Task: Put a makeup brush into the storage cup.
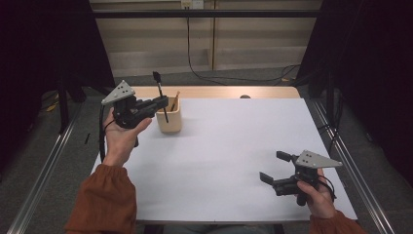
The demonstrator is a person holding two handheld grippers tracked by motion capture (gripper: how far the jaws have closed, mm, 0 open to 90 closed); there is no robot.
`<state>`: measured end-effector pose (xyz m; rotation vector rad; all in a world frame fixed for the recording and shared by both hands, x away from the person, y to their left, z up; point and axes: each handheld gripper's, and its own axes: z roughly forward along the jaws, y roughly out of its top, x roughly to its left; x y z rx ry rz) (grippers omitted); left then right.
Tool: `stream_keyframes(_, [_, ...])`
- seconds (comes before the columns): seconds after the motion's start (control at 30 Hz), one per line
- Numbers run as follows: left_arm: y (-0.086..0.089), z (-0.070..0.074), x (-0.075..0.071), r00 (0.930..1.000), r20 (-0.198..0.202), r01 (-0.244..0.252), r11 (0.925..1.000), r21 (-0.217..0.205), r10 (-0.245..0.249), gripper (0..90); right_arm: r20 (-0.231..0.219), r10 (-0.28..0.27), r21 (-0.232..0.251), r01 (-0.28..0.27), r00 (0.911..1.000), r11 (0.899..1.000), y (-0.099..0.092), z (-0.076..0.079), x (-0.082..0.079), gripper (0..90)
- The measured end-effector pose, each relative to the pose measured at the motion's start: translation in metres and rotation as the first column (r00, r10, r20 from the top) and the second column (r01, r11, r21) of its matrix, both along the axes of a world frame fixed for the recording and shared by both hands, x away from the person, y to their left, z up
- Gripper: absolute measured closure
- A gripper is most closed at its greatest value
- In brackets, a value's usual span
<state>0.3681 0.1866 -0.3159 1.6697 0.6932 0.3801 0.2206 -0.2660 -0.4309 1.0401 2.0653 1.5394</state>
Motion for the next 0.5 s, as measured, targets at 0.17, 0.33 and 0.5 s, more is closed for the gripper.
stream_keyframes(0.17, [0.0, 0.003, 0.012, 0.9998, 0.006, -0.021, 0.9998, 0.002, 0.021, 85.7, -0.001, 0.004, 0.005, -0.004, 1.0, 1.0, 0.0, 0.0, 0.0, 0.1])
stream_keyframes(0.33, [0.002, -0.001, 0.023, 0.9992, 0.01, -0.039, 0.9992, 0.009, 0.039, 85.7, -0.009, 0.009, 0.001, -0.009, 0.9999, 1.0, 0.001, -0.001, 0.001, 0.2])
stream_keyframes(0.5, [0.006, -0.003, 0.032, 0.9982, 0.004, -0.06, 0.9982, 0.002, 0.06, 85.7, -0.006, 0.012, 0.003, -0.012, 0.9999, 1.0, 0.002, -0.001, 0.001, 0.2])
